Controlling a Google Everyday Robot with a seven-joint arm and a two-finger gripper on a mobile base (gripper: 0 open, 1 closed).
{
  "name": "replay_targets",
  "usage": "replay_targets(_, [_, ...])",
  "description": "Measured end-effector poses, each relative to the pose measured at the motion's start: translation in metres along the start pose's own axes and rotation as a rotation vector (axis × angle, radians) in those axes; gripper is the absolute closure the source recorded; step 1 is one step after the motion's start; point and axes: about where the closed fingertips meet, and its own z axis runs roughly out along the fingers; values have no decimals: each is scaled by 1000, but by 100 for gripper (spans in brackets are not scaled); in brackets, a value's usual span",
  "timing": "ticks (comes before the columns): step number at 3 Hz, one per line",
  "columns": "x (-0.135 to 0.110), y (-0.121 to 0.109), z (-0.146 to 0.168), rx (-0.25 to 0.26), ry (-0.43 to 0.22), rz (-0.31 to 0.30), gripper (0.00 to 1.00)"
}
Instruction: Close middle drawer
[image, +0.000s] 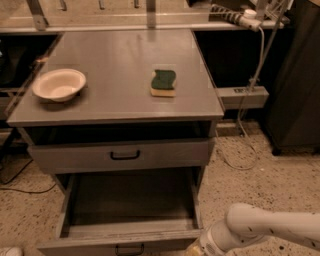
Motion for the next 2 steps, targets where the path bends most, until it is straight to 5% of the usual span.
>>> replay_targets(1, [0, 0, 0, 0, 0, 0, 100])
replay_targets(2, [-26, -13, 5, -7, -21, -31, 100])
